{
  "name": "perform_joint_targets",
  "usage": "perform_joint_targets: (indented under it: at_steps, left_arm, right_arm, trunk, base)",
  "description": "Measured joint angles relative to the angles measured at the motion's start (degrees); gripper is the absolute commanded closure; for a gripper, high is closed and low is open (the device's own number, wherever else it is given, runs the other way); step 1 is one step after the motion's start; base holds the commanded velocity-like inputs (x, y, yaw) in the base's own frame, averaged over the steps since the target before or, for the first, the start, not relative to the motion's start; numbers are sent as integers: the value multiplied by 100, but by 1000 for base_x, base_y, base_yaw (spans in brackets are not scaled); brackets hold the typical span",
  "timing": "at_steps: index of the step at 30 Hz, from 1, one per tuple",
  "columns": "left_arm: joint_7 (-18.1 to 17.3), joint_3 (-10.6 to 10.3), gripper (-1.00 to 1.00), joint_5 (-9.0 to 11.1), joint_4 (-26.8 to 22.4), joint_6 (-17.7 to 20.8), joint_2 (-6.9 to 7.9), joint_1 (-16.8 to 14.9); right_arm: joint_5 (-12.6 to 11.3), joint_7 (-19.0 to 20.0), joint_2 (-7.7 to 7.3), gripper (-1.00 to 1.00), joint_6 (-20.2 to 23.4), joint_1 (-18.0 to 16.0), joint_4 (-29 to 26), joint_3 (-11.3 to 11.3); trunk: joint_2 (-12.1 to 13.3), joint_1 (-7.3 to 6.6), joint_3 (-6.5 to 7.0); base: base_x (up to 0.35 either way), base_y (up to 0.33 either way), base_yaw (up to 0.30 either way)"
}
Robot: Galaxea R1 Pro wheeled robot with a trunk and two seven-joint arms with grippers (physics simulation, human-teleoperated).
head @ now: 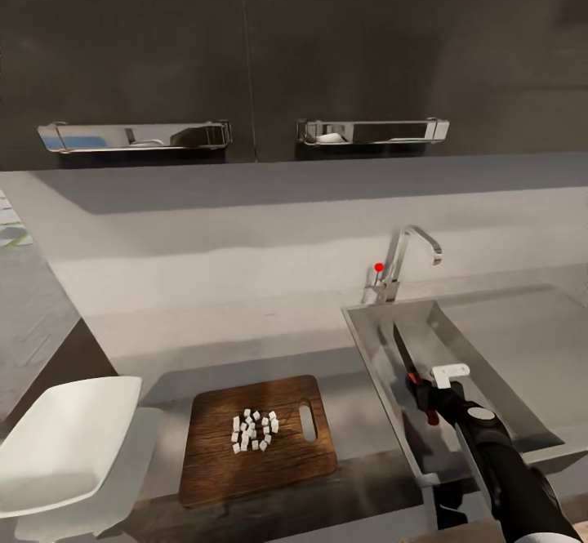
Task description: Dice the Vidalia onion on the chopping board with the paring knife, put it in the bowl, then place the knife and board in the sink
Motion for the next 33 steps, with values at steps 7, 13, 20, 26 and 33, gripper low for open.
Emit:
perform_joint_targets:
  at_steps: [7, 13, 20, 26, 33]
  left_arm:
    - [0, 1, -100, 0, 0, 0, 0, 0]
    - [-1, 1, -100, 0, 0, 0, 0, 0]
    - [-1, 0, -100, 0, 0, 0, 0, 0]
    - [0, 0, -100, 0, 1, 0, 0, 0]
    - [-5, 0, -100, 0, 3, 0, 0, 0]
  right_arm:
    - [15, -35, -5, 100, -95, 0, 489, 265]
    - [20, -50, -6, 100, -364, -1, 726, 309]
    - [18, -44, -6, -100, -377, -1, 748, 311]
    - [19, -44, -8, -100, -387, -1, 749, 311]
    - [155, -44, -11, -100, -402, -1, 749, 310]
  trunk:
    - [0, 0, 0]
    - [0, 0, 0]
    - [0, 0, 0]
    - [0, 0, 0]
    - [0, 0, 0]
  base:
    - [0, 0, 0]
    - [0, 0, 0]
    - [0, 0, 0]
    - [0, 0, 0]
    - [0, 0, 0]
